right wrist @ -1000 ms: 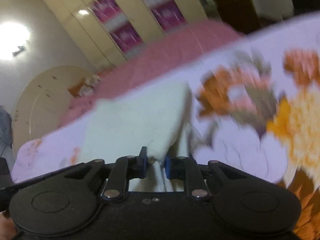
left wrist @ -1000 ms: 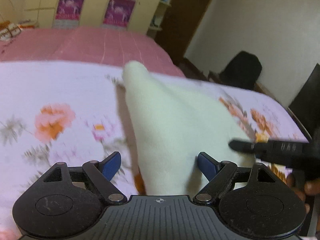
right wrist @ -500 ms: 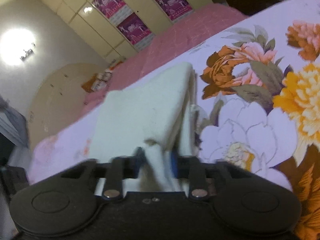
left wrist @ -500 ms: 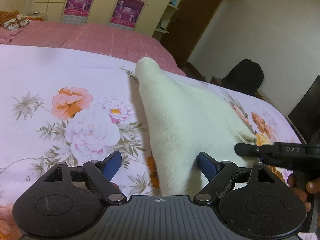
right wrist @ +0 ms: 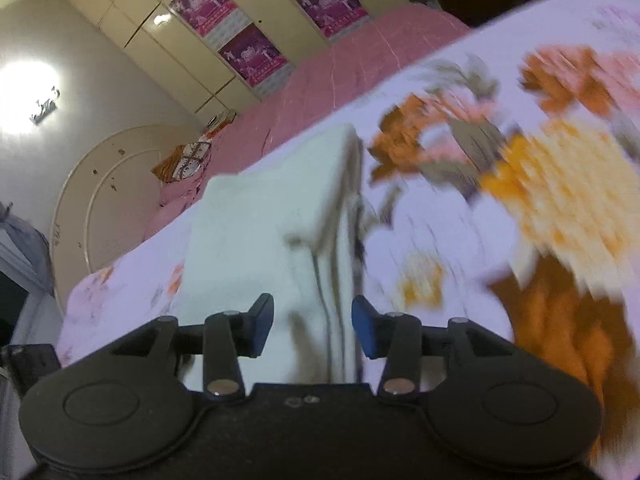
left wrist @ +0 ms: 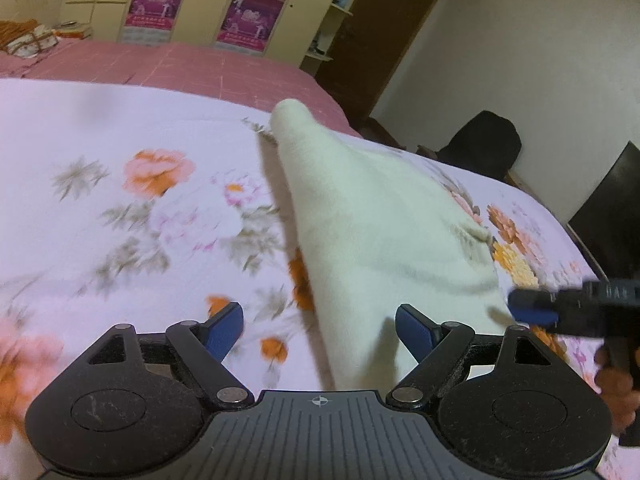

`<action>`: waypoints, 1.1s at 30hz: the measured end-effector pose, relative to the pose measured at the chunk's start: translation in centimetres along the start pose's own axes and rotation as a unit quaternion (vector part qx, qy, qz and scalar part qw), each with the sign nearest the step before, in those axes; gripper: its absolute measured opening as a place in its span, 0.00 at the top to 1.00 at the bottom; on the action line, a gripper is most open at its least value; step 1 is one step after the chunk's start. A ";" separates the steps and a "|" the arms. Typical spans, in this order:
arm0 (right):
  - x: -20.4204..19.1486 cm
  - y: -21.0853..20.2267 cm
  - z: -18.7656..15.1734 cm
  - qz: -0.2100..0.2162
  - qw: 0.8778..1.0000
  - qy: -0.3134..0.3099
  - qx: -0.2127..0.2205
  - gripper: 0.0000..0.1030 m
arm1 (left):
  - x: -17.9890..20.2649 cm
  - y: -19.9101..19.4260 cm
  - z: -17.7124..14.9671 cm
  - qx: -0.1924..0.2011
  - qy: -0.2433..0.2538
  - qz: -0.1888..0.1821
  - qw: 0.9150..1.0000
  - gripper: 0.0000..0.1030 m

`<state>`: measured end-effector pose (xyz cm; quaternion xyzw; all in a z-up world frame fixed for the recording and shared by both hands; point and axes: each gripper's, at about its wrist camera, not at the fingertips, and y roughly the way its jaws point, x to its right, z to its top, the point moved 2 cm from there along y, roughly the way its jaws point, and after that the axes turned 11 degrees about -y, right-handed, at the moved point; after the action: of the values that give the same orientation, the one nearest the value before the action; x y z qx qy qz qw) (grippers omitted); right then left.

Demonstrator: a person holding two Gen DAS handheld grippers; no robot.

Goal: Fold small clothes

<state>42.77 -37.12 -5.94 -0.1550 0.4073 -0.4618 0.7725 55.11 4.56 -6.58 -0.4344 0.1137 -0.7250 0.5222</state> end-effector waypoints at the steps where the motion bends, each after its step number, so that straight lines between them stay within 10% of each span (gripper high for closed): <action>1: 0.1 -0.3 -0.8 0.003 1.000 0.005 -0.006 0.61 | -0.1 -0.2 -0.4 -0.001 0.000 0.001 1.000 0.19; 7: -0.9 0.3 -3.4 -0.014 0.999 -0.028 -0.030 0.90 | 0.9 -0.6 -1.4 -0.010 0.021 0.004 1.000 0.19; 14: -1.5 -0.4 -2.9 -0.045 0.995 -0.078 -0.045 0.88 | 2.5 -2.3 -0.6 0.047 0.070 0.010 0.996 0.20; 20: -5.7 -0.3 2.1 -0.087 0.979 -0.173 0.058 0.84 | 5.5 -0.1 4.9 0.099 0.095 -0.034 0.990 0.20; 27: -5.6 7.0 3.2 -0.177 0.934 -0.309 -0.002 0.89 | 6.8 5.7 3.7 0.019 0.155 -0.027 0.987 0.33; 33: -4.3 5.8 4.0 -0.143 0.953 -0.268 0.011 0.88 | 6.5 3.8 5.7 0.062 0.126 -0.043 0.989 0.33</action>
<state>48.26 -31.00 -4.96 -0.3217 0.1536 -0.5130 0.7809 61.36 -1.03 -2.21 -0.3108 0.1143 -0.8016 0.4977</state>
